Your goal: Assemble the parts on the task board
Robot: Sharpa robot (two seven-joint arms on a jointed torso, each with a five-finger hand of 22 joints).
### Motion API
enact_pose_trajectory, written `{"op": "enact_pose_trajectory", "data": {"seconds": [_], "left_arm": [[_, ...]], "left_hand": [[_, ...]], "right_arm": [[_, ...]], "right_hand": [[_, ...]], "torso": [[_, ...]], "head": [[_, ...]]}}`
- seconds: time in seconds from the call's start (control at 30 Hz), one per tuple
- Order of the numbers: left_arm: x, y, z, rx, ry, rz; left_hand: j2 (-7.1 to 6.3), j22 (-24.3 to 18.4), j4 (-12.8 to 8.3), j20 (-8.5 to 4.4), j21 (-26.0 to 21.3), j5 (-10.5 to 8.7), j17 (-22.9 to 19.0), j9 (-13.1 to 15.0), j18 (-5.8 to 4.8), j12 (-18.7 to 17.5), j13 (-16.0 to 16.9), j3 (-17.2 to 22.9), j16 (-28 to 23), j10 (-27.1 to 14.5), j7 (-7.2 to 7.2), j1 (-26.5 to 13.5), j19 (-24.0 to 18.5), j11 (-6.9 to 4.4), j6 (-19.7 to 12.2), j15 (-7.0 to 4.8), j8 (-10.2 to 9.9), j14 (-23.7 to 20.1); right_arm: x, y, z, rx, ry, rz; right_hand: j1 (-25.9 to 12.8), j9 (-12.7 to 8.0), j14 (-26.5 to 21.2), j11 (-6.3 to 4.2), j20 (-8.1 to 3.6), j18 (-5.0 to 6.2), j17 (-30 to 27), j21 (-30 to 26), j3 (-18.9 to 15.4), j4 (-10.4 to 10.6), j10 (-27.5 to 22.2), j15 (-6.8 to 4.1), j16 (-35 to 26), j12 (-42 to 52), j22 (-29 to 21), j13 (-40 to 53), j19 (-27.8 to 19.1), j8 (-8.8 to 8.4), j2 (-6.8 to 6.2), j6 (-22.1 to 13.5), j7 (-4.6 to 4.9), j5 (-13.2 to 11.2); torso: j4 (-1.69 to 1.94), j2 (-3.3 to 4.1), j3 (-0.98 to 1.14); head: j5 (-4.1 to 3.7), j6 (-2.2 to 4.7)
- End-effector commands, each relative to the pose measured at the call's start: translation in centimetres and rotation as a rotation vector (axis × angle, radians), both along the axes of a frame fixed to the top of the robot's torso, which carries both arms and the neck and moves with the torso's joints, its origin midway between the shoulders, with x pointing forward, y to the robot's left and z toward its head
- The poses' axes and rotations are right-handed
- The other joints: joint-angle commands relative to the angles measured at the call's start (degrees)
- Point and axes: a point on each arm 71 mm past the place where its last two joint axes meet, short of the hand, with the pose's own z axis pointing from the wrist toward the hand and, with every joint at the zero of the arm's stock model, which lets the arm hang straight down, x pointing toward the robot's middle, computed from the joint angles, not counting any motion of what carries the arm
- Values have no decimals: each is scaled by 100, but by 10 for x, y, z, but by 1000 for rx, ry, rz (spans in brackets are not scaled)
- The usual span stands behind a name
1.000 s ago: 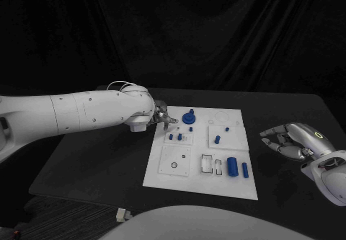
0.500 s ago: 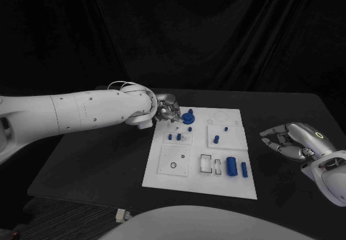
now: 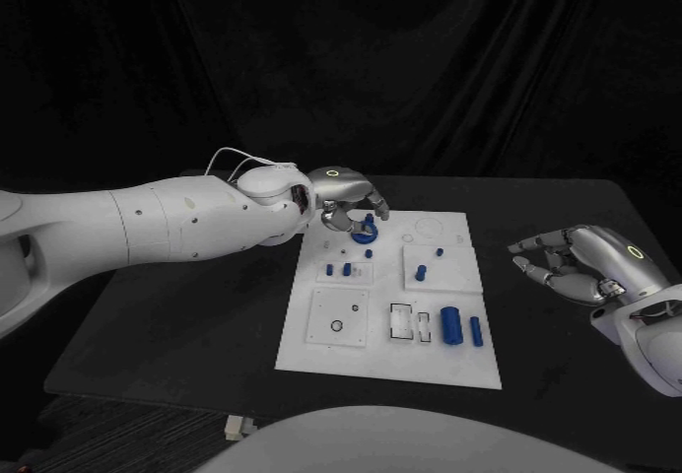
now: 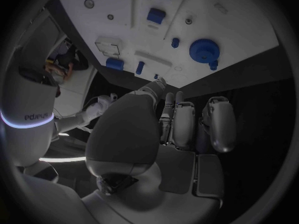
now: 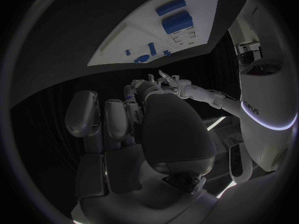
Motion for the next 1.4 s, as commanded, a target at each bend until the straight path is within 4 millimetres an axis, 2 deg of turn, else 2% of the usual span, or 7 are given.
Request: {"op": "enact_pose_trajectory", "data": {"seconds": [0.03, 0.17, 0.37, 0.57, 0.77, 1.03, 1.4], "left_arm": [[-10, -10, -3, 107, -197, -214], [-8, -14, -9, 139, -211, -236], [-6, -18, -15, 173, -194, -221], [-5, -19, -21, 190, -177, -206], [-5, -20, -27, 208, -149, -191], [-4, -18, -34, 237, -113, -167], [-1, -13, -39, 256, -97, -135]], "left_hand": [[-32, 1041, -44, -36, 23, 31, 57, -153, -39, 9, -86, -1, 83, -15, -90, 28, 8, -10, -5, -3, -5, 46], [-39, 1048, -79, -36, 47, 56, 103, -340, -44, 119, -131, -5, 169, 66, -195, -4, 27, 47, 22, 14, -1, 60], [-66, 1030, -105, -12, -11, -36, 62, -533, -32, 284, -106, -74, 192, 72, -98, -113, -4, 95, 208, 46, 42, 17], [-27, 1029, -139, 17, -18, -106, 42, -748, -30, 641, 81, -147, 238, 229, -176, -187, -11, 145, 146, 80, 15, -12], [-13, 1031, -160, 31, -9, -105, 11, -913, -31, 1059, 404, -234, 278, 163, -209, -285, -9, 171, 114, 95, 38, -35], [-3, 1030, -95, 50, -12, -201, -38, -978, -30, 1272, 587, -347, 286, 55, -137, -494, -10, 202, 171, 118, 101, -61], [15, 1040, -218, 32, 22, 206, -75, -1047, -35, 1270, 538, -182, 314, 169, -132, -401, 21, 144, 374, 81, 151, -50]], "right_arm": [[0, 2, 4, 12, -28, 5], [0, 3, 4, 10, -23, 10], [-2, 1, 5, 9, -22, 8], [-3, -2, 4, 7, -18, 4], [-2, -1, 4, 6, -16, 5], [-3, -3, 2, 2, -9, 1], [-3, -8, -1, -5, -2, -10]], "right_hand": [[4, -2, 180, -12, -2, 12, -8, -11, 18, 2, -16, -28, -33, -7, 833, -1220, -20, 7, -26, -6, 6, 34], [4, -2, 180, -12, -2, 12, -8, -11, 18, 2, -16, -28, -33, -7, 833, -1220, -20, 7, -26, -6, 6, 34], [-4, -3, 180, -11, -3, 12, -12, -12, 17, 5, -17, -28, -35, -11, 833, -1224, -20, 6, -30, -7, 7, 43], [-4, -3, 180, -11, -3, 12, -12, -12, 17, 5, -17, -28, -35, -11, 833, -1224, -20, 6, -30, -7, 7, 43], [-15, -3, 180, -10, -3, 14, -11, -22, 16, 9, -18, -28, -34, -17, 830, -1228, -22, 6, -34, -8, 8, 52], [-15, -3, 180, -10, -3, 14, -11, -22, 16, 9, -18, -28, -34, -17, 830, -1228, -22, 6, -34, -8, 8, 52], [-23, -3, 180, -9, -4, 16, -14, -34, 16, 12, -20, -27, -36, -27, 828, -1237, -25, 6, -37, -7, 9, 58]], "torso": [[-16, 42, -18], [-33, 87, -35], [-38, 130, -47], [-29, 201, -60], [-21, 205, -63], [-23, 197, -61], [-26, 196, -58]], "head": [[-13, -1], [10, -1], [11, -1], [17, -1], [4, -1], [24, -1], [8, -1]]}}
